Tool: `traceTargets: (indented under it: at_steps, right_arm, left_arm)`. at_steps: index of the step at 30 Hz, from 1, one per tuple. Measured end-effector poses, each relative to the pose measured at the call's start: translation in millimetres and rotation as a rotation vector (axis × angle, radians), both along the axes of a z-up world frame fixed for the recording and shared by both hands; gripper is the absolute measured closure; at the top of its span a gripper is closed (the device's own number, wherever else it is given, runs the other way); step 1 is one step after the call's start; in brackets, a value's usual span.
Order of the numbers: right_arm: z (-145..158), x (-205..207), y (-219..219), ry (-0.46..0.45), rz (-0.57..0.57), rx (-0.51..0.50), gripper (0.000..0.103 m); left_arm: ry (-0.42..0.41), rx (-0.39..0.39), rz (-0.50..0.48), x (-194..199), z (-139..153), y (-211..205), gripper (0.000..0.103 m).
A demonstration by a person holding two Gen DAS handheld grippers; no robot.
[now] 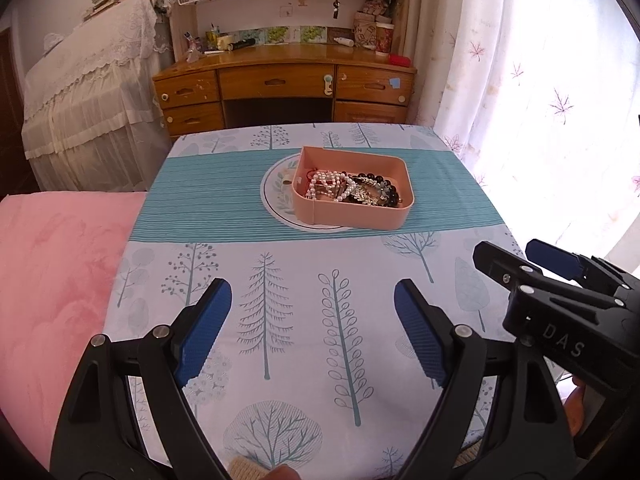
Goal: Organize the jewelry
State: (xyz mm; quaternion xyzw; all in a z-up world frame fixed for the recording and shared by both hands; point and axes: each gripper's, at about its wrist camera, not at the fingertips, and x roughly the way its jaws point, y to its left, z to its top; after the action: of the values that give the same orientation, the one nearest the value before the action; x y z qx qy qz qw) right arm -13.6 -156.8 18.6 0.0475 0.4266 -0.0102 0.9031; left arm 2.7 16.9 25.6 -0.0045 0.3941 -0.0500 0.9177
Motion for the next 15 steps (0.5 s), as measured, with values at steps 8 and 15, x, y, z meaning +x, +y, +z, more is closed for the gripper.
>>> traceTargets:
  at_steps: [8,15]
  right_arm:
    - [25,-37,11,-0.054,-0.011,-0.007,0.036]
    - [38,-56,13,-0.087,-0.020,-0.025,0.036]
  left_arm:
    - [-0.044,0.021,0.041,-33,17,5,0.021]
    - [-0.050,0.020,0.048,-46,21,4,0.021]
